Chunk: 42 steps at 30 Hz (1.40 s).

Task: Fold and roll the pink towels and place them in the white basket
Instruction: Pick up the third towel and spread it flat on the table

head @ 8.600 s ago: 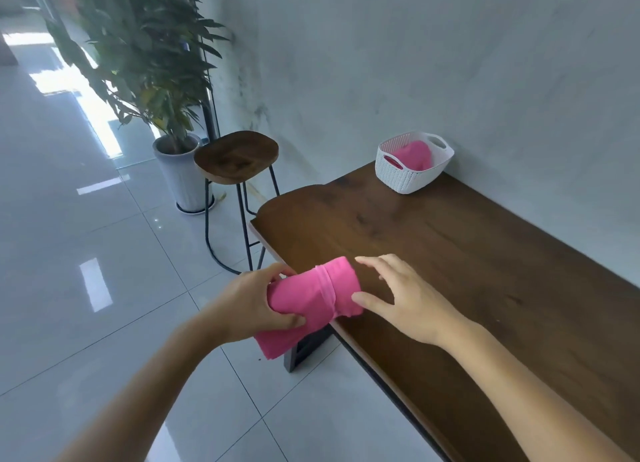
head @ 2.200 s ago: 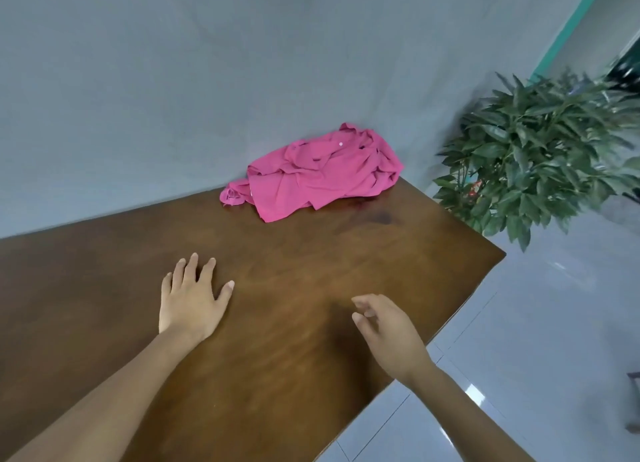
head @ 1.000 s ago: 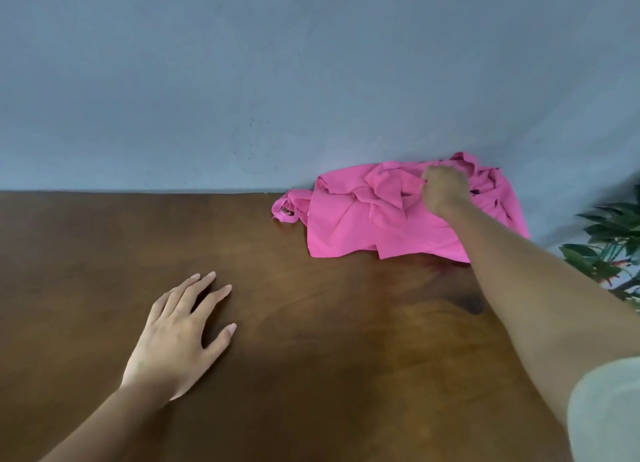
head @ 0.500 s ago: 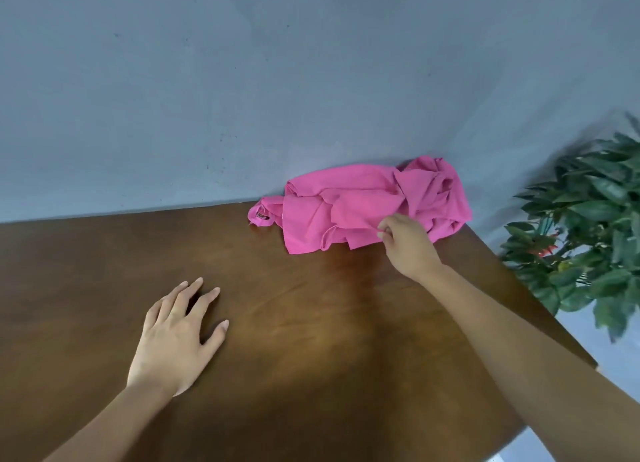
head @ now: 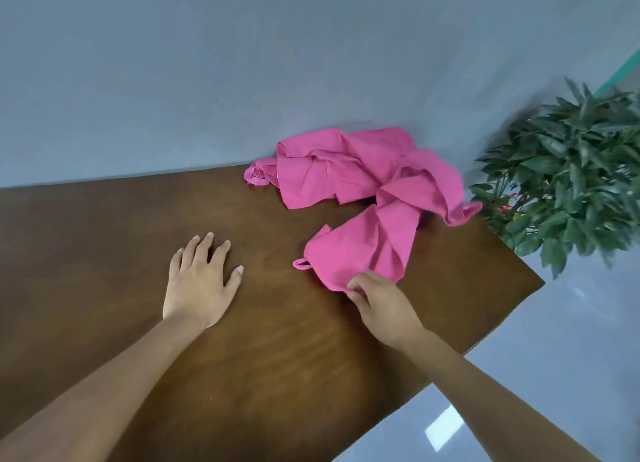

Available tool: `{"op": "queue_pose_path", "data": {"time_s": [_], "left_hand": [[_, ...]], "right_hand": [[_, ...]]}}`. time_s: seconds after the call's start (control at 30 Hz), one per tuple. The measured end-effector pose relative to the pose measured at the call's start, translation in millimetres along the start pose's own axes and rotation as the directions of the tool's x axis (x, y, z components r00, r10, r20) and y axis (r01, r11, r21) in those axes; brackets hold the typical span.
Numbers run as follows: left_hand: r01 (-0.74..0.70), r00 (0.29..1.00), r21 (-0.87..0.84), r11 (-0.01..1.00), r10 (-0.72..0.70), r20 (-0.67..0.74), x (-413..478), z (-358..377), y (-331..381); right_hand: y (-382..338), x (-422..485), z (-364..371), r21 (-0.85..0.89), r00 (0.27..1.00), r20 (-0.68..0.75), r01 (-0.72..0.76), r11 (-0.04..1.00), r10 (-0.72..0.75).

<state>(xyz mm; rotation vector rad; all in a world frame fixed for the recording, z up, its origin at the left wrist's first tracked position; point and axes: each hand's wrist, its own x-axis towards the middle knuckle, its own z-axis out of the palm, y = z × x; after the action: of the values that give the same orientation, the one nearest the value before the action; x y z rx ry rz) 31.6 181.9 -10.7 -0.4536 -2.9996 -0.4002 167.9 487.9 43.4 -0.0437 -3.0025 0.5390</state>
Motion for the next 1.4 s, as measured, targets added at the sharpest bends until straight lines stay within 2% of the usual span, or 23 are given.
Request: {"op": "queue_pose_path", "data": {"time_s": [0.1, 0.17, 0.27, 0.33, 0.47, 0.63, 0.73, 0.87, 1.0, 1.1, 1.23, 1.4], "left_hand": [[-0.052, 0.998, -0.063, 0.997, 0.05, -0.038, -2, -1, -3], [-0.206, 0.976, -0.194, 0.959, 0.188, -0.11, -7, -3, 2], [-0.454, 0.891, -0.338, 0.824, 0.423, -0.166, -27, -10, 35], [-0.524, 0.848, -0.377, 0.764, 0.511, -0.142, -43, -11, 68], [-0.598, 0.795, -0.366, 0.713, 0.588, -0.153, -63, 0, 126], [-0.57, 0.818, -0.283, 0.771, 0.567, -0.103, -71, 14, 174], [-0.459, 0.88, -0.293, 0.839, 0.474, -0.022, -68, 24, 193], [-0.392, 0.915, -0.271, 0.879, 0.402, -0.019, -69, 27, 205], [-0.371, 0.927, -0.284, 0.884, 0.369, -0.061, -89, 24, 195], [-0.31, 0.95, -0.33, 0.892, 0.299, -0.086, -113, 20, 179], [-0.214, 0.975, -0.376, 0.901, 0.174, -0.137, -147, 12, 165], [-0.092, 0.984, -0.384, 0.919, 0.025, -0.175, -182, 5, 160]], "right_hand": [[-15, -21, 11, 0.023, 1.0, 0.003, -0.02, 1.0, 0.02], [-20, -31, 17, 0.026, 1.0, 0.005, 0.013, 1.0, -0.013], [-21, -39, 20, -0.003, 0.998, 0.002, 0.056, 0.998, -0.056], [-15, -42, 15, -0.045, 0.997, -0.027, 0.076, 0.996, -0.078], [11, -45, -8, -0.102, 0.989, -0.057, 0.13, 0.986, -0.136], [51, -51, -30, -0.224, 0.985, -0.013, 0.163, 0.961, -0.17], [67, -55, -38, -0.236, 0.981, 0.072, 0.191, 0.953, -0.179], [81, -60, -37, -0.239, 0.939, 0.19, 0.328, 0.914, -0.288], [89, -55, -34, -0.268, 0.886, 0.226, 0.456, 0.848, -0.405], [87, -49, -32, -0.361, 0.811, 0.251, 0.585, 0.726, -0.528], [79, -40, -25, -0.455, 0.663, 0.32, 0.734, 0.504, -0.677], [55, -28, -32, -0.459, 0.502, 0.435, 0.838, 0.295, -0.748]]}}
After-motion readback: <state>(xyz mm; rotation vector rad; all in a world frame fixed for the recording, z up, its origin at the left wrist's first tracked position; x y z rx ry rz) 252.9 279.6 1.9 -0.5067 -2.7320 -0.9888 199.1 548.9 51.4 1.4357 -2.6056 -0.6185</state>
